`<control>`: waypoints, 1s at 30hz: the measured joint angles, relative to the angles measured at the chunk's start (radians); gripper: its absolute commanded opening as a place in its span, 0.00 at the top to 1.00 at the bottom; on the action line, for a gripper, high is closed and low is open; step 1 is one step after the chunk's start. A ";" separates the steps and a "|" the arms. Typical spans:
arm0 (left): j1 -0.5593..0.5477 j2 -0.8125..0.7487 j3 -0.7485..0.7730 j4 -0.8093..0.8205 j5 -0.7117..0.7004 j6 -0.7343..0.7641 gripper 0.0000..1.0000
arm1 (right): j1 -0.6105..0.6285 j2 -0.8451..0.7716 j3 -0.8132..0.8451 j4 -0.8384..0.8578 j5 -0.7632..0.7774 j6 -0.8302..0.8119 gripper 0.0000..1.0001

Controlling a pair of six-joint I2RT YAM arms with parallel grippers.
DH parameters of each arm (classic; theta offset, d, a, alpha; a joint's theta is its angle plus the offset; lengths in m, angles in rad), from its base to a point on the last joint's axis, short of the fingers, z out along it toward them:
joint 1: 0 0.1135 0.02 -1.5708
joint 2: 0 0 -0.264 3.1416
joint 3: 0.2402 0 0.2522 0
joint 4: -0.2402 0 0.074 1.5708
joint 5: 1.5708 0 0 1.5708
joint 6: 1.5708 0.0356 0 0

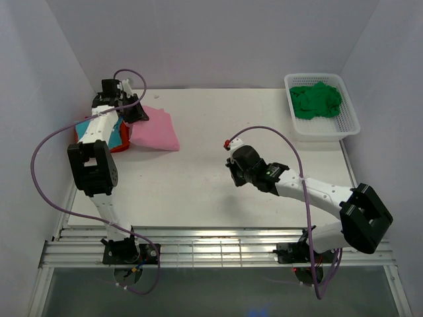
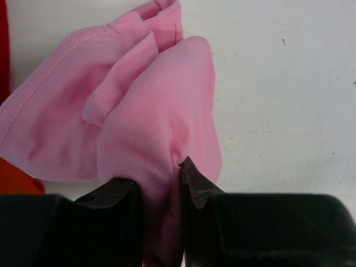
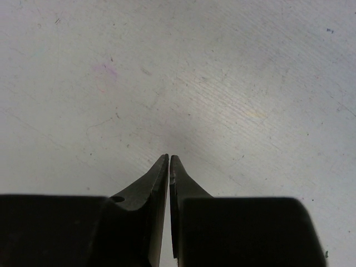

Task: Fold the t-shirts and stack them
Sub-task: Neatly place the folded tshirt to the corner

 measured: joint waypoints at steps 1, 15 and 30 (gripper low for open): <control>0.011 0.006 0.016 -0.018 0.000 0.006 1.00 | 0.000 0.004 0.000 0.003 -0.005 -0.001 0.90; 0.072 0.151 0.319 -0.199 0.018 0.080 1.00 | 0.000 0.035 -0.018 0.048 -0.053 -0.005 0.90; 0.127 0.158 0.411 -0.290 0.019 0.101 1.00 | 0.000 0.053 -0.019 0.053 -0.079 -0.008 0.91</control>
